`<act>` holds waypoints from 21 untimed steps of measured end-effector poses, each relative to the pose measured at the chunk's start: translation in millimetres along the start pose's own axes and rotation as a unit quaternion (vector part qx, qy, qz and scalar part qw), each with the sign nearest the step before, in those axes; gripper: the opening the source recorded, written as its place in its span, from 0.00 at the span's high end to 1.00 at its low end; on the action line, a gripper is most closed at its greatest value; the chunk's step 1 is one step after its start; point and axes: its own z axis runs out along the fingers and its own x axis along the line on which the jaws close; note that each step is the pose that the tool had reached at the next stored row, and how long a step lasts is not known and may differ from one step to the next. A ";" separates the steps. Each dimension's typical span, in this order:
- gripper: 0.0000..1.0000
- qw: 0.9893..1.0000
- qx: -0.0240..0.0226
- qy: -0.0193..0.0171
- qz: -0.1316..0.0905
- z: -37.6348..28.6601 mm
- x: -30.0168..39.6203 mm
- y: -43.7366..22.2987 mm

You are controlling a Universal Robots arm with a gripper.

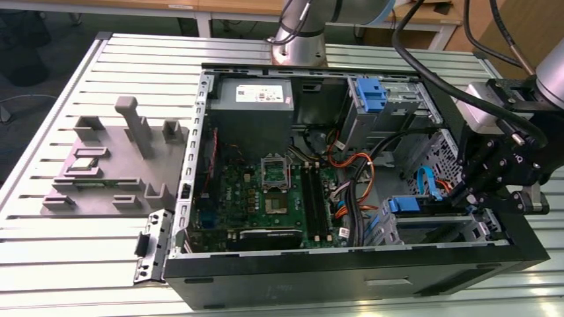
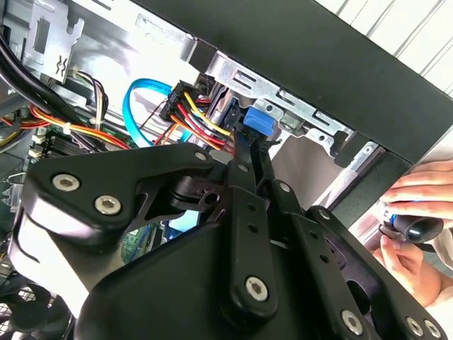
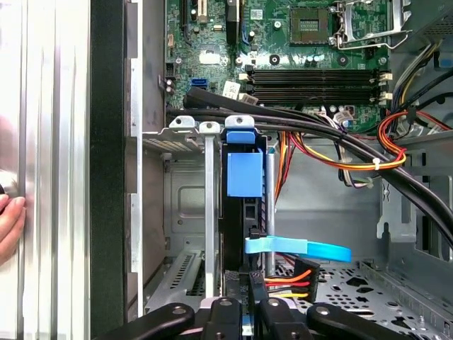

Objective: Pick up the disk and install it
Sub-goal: 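Insert the second disk wire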

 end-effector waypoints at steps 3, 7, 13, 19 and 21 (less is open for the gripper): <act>0.84 1.000 0.000 0.000 0.000 0.0 0.0 0.0; 0.84 1.000 0.000 0.000 0.000 -3.4 0.1 0.1; 0.84 1.000 0.000 0.000 0.000 -5.2 0.0 0.1; 0.84 1.000 0.001 0.000 0.000 -4.7 -1.4 3.2; 0.84 1.000 0.001 0.000 0.000 -4.3 -3.2 4.9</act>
